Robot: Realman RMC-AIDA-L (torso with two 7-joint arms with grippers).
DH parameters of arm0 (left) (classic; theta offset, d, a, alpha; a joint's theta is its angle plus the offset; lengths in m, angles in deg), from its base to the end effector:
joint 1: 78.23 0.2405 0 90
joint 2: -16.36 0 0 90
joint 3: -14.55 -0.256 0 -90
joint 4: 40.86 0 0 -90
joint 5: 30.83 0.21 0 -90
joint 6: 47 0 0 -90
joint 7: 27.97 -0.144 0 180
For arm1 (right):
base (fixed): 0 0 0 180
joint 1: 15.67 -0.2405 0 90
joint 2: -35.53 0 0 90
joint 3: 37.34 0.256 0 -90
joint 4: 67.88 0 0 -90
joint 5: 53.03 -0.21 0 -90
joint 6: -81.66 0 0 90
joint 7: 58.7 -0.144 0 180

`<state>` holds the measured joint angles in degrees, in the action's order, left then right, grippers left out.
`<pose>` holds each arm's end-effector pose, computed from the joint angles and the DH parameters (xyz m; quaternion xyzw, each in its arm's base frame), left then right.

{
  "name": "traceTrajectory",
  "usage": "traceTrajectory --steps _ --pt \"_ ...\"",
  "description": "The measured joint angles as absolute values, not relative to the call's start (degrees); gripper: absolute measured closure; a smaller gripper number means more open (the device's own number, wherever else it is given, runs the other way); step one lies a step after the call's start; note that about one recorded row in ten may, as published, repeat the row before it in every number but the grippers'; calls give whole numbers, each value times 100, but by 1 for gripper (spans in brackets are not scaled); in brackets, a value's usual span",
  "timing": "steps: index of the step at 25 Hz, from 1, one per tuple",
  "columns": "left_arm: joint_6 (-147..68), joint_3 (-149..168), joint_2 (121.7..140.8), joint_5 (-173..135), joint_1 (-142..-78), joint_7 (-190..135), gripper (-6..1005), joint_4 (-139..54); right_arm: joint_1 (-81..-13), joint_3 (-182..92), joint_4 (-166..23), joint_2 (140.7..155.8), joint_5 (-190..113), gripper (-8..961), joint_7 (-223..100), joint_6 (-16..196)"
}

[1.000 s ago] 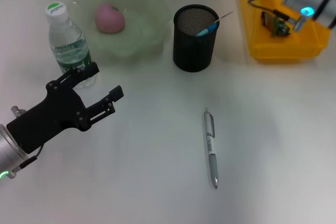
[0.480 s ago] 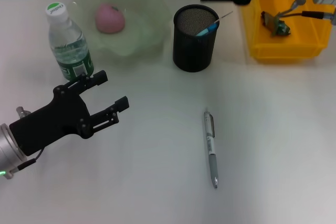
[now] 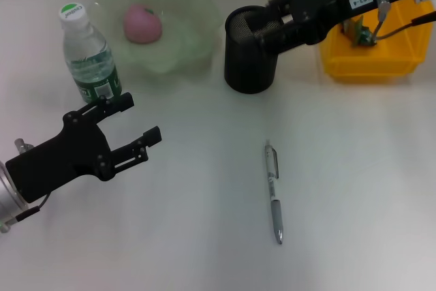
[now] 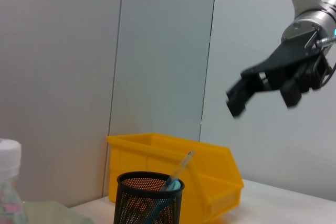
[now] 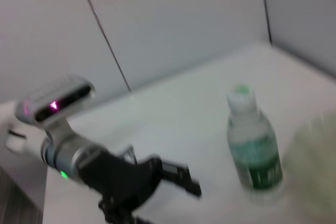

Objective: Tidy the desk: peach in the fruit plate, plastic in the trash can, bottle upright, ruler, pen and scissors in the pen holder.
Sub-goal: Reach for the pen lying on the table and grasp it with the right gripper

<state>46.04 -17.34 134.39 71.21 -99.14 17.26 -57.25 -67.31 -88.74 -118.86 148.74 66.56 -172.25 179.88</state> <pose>-0.3081 0.2616 -0.0194 -0.8857 -0.1601 -0.3584 0.2480 0.1136 0.3976 0.0410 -0.9759 0.1841 0.1173 0.0036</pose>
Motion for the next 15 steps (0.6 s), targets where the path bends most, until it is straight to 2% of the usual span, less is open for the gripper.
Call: traceTrajectory --steps 6,9,15 --pt "4607 -1751 13438 7122 -9896 1729 202 -5792 -7243 -9349 -11981 14925 7890 276 -18742 18161" --pt "4608 -1764 13439 7122 -9896 1727 202 -5799 -7414 -9891 -11978 15012 8271 276 -19327 18200" --pt "4584 -1781 13440 7261 -9910 1701 202 -5811 -7763 -10729 -11906 15365 9102 277 -20058 18203"
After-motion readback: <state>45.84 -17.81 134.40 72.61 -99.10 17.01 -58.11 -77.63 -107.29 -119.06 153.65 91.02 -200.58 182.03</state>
